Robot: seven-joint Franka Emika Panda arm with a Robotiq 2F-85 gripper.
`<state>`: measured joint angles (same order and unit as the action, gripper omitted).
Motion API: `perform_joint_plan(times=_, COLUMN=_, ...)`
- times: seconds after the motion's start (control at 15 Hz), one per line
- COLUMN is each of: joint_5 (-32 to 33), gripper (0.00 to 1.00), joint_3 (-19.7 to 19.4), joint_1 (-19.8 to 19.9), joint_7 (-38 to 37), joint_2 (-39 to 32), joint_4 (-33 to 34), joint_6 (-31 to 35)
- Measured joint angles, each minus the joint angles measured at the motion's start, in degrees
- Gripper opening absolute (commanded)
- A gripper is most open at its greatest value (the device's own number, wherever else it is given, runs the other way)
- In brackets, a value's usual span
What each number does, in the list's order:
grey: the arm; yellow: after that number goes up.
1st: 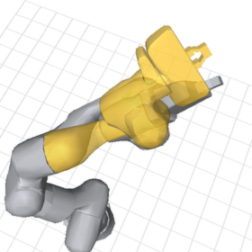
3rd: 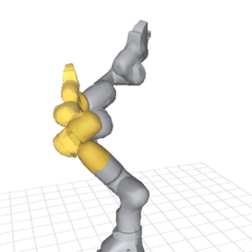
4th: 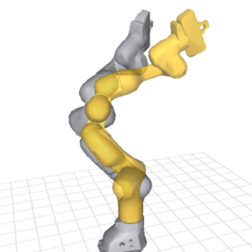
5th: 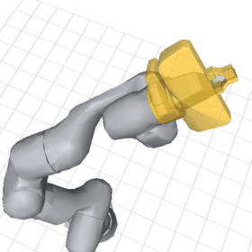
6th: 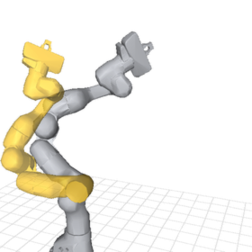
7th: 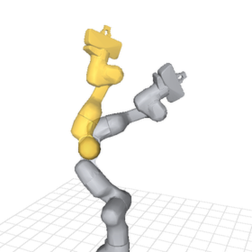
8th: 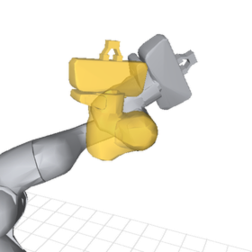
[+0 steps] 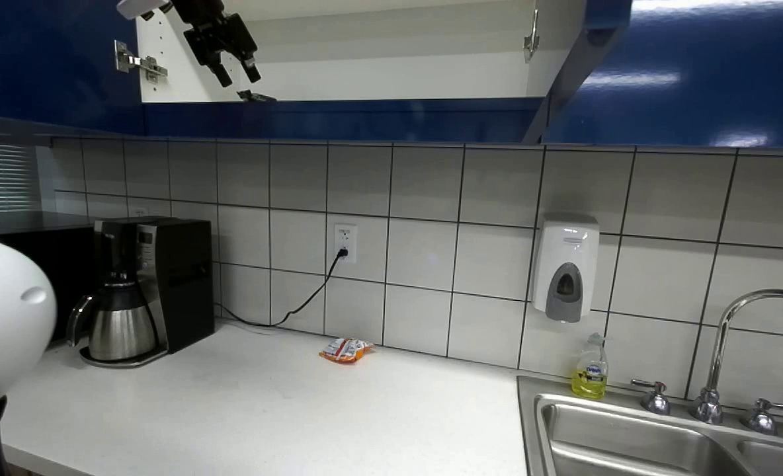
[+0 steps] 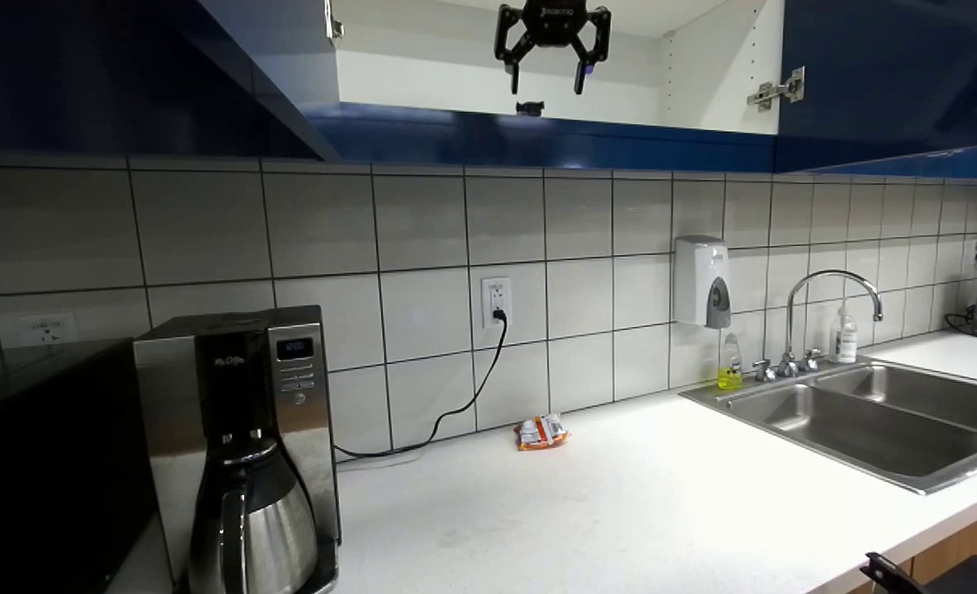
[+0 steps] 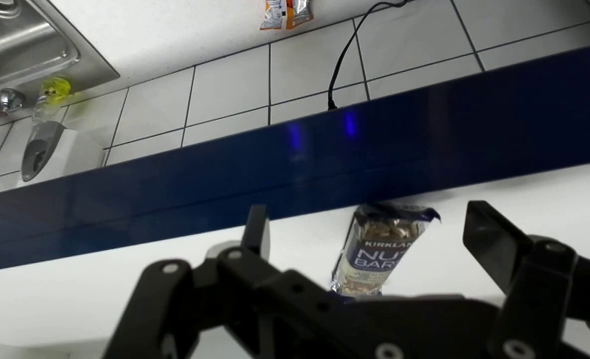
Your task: Pick up the granola bar and place it on the shelf above
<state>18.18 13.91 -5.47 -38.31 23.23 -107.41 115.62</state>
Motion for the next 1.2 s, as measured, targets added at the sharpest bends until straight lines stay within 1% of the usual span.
perform_joint_plan(times=0.4, joint_5=0.0, gripper=1.0, joint_3=1.5, joint_1=0.0, joint_7=-0.2, joint_2=8.1, joint_4=-11.5, joint_6=4.0)
perform_joint_plan(times=0.73, joint_5=-0.4, gripper=1.0, joint_3=2.0, joint_1=0.0, joint_7=-0.5, joint_2=13.5, joint_4=-22.5, joint_6=9.3)
perform_joint_plan(times=0.93, joint_5=-1.1, gripper=1.0, joint_3=2.2, joint_1=0.0, joint_7=-0.5, joint_2=14.9, joint_4=-28.8, joint_6=12.4)
perform_joint_plan(times=1.2, joint_5=-3.6, gripper=1.0, joint_3=2.3, joint_1=-0.2, joint_7=0.4, joint_2=14.9, joint_4=-35.5, joint_6=15.3)
